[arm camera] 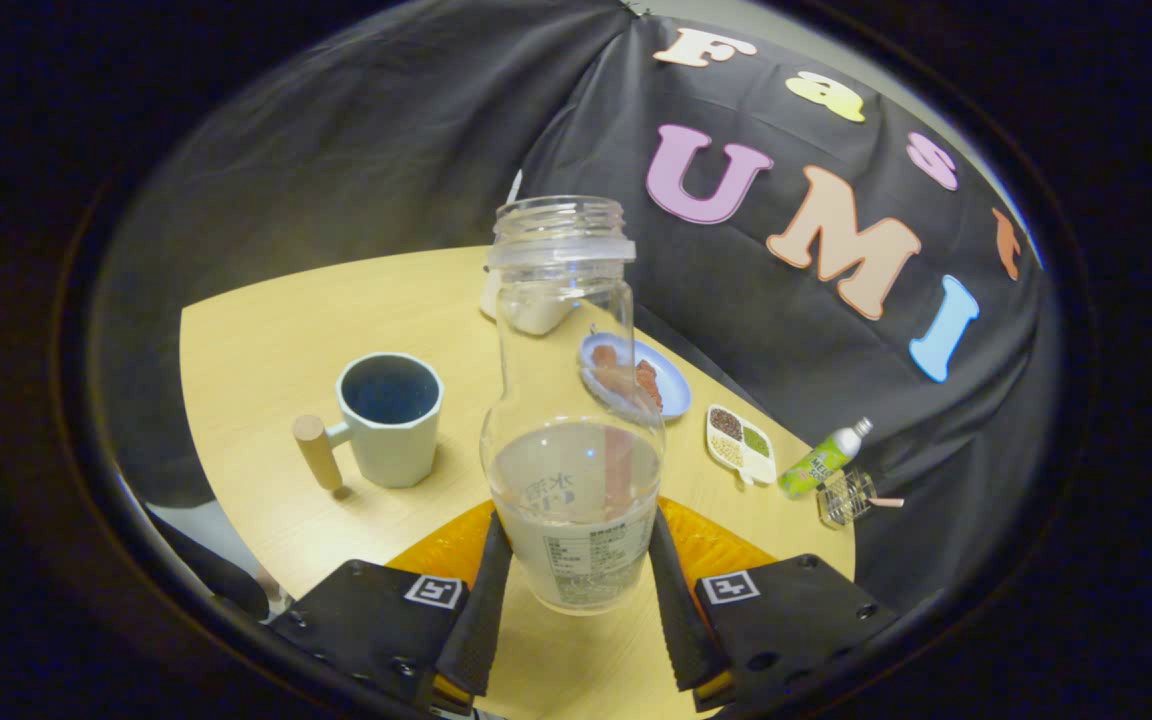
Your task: Take the bottle from table, then pour the juice into the cup, finally place the bottle on the coaster
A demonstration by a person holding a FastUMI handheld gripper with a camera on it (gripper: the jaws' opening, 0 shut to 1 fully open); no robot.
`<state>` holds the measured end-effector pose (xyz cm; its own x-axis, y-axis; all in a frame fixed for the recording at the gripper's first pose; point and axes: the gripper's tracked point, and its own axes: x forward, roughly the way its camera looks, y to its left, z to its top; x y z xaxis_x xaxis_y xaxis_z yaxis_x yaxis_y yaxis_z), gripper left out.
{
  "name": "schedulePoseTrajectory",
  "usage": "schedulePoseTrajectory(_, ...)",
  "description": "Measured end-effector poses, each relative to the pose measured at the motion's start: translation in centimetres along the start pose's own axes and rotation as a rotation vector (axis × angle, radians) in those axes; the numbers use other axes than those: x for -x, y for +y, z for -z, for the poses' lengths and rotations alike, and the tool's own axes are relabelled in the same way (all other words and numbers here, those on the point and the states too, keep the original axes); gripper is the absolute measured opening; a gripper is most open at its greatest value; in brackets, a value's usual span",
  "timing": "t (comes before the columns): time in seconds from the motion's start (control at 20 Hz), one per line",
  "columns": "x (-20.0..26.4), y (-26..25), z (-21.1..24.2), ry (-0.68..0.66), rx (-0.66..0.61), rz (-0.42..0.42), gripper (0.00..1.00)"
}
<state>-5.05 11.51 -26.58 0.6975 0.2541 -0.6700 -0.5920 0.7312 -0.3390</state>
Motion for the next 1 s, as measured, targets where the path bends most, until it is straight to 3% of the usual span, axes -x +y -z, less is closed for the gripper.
schedulePoseTrajectory(1.0, -0.7, 4.5, 0.6, 0.164, 0.286, -0.094, 0.71)
